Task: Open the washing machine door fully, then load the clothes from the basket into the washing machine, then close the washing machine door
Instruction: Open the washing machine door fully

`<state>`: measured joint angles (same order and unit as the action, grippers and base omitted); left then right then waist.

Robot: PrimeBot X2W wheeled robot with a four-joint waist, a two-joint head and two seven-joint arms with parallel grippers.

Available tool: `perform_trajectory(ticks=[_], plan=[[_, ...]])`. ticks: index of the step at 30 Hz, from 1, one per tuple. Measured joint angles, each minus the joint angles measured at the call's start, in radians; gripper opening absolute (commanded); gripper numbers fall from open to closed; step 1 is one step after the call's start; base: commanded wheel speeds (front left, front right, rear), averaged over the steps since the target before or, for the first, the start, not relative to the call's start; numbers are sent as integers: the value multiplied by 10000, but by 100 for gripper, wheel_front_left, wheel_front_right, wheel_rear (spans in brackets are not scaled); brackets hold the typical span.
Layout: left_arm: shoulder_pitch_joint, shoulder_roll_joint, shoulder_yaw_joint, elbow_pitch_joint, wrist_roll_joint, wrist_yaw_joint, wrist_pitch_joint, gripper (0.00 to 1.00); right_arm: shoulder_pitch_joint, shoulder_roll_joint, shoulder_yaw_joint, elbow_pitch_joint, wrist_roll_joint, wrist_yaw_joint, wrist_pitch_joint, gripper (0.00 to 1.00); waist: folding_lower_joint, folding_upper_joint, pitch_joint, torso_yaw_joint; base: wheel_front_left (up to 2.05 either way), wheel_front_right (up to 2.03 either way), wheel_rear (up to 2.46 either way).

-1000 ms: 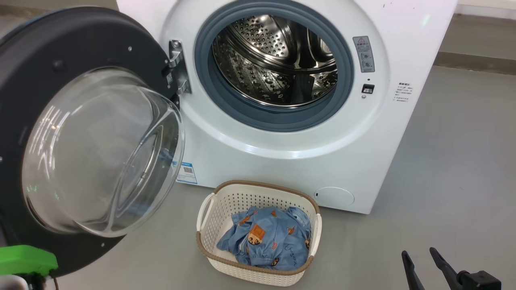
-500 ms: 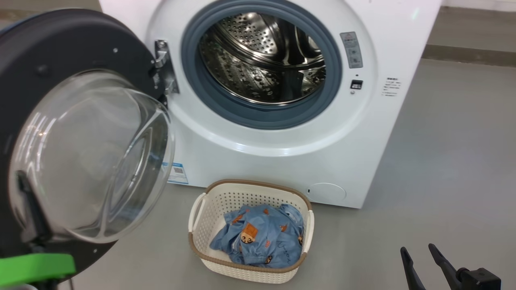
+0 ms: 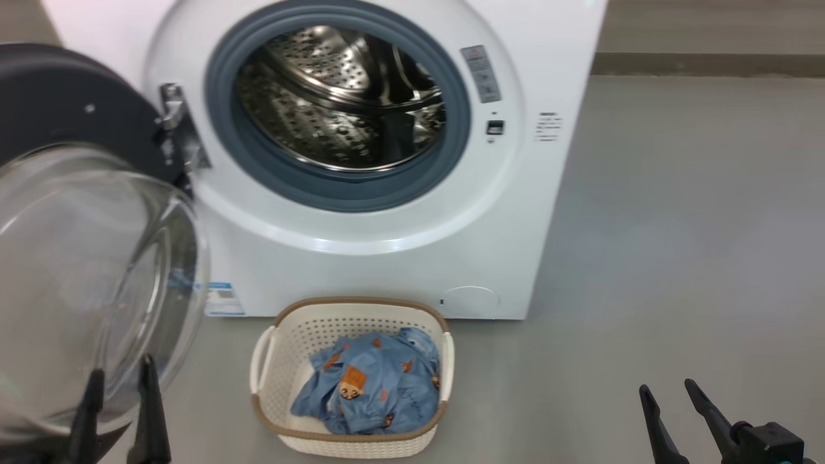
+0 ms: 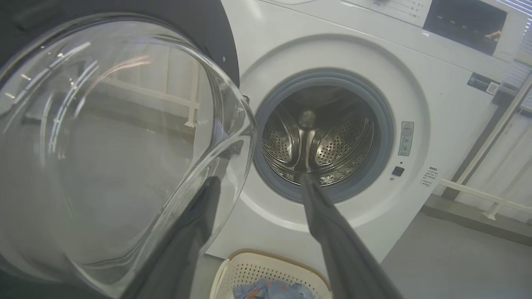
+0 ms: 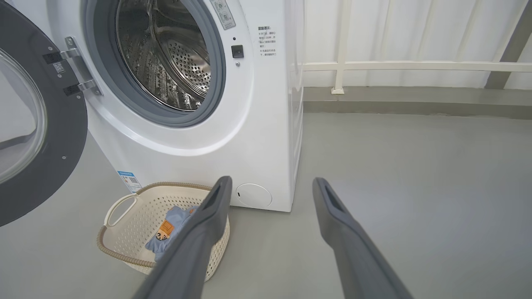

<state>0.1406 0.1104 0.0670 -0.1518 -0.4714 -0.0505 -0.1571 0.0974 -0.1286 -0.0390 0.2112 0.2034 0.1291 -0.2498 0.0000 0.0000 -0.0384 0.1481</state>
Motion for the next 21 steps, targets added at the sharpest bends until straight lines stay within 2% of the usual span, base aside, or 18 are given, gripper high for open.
perform_trajectory(ticks=[11,21], plan=[[877,171,12,1233,-63,-244,-387,100,1,-6,-4,-125,0,0,0,100,0,0,-64,-1022,0,0,0],[1072,217,61,2351,176,-263,-815,100,1,0,-35,-176,0,0,0,100,0,0,-146,-1216,0,0,0]])
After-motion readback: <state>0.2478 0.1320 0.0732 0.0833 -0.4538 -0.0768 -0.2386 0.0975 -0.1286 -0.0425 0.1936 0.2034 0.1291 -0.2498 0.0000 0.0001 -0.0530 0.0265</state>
